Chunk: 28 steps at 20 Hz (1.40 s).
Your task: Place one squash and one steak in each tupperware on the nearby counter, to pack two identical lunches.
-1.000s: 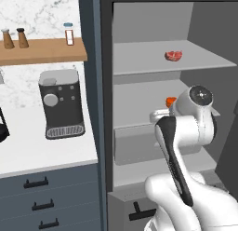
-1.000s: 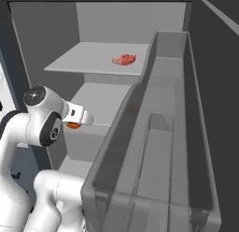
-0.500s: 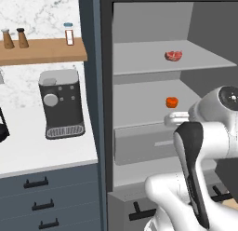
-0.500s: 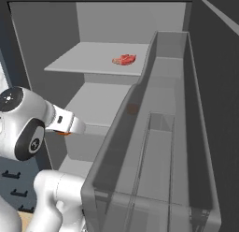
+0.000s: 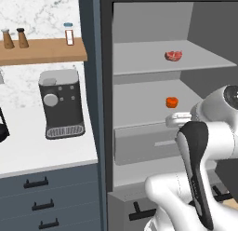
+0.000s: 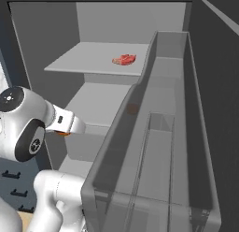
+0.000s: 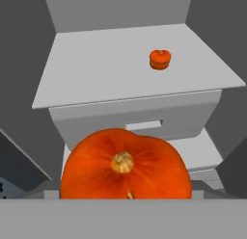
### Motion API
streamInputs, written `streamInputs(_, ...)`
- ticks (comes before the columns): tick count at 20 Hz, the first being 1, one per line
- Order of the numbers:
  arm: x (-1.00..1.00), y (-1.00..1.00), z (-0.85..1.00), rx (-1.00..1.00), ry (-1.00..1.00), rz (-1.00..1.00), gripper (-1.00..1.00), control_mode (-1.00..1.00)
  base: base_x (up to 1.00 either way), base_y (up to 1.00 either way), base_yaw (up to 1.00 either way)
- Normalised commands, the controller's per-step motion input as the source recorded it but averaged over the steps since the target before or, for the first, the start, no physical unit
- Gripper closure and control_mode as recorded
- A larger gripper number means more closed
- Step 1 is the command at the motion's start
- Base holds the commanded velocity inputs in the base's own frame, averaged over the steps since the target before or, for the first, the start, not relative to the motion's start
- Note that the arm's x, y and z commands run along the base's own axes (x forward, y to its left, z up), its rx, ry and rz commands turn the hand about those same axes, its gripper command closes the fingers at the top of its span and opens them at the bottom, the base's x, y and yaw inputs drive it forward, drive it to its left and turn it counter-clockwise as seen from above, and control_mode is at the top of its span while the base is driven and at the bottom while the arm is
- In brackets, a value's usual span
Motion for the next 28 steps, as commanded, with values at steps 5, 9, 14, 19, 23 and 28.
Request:
streamInputs(5, -0.28, 0.02, 0.00, 0.00, 0.00, 0.00, 1.00, -1.00, 0.00, 0.00, 0.00)
streamInputs(9, -0.18, 0.05, 0.00, 0.00, -0.01, 0.00, 1.00, 1.00, -0.72, 0.19, 0.01)
streamInputs(14, 0.00, 0.00, 0.00, 0.00, 0.00, 0.00, 1.00, 1.00, -0.98, 0.55, 0.03)
streamInputs(19, 0.00, 0.00, 0.00, 0.00, 0.00, 0.00, 1.00, 1.00, -0.46, 1.00, 0.03)
streamInputs(23, 0.00, 0.00, 0.00, 0.00, 0.00, 0.00, 1.00, 1.00, -0.15, 1.00, 0.03)
streamInputs(28, 0.00, 0.00, 0.00, 0.00, 0.00, 0.00, 1.00, 1.00, -0.02, 1.00, 0.06)
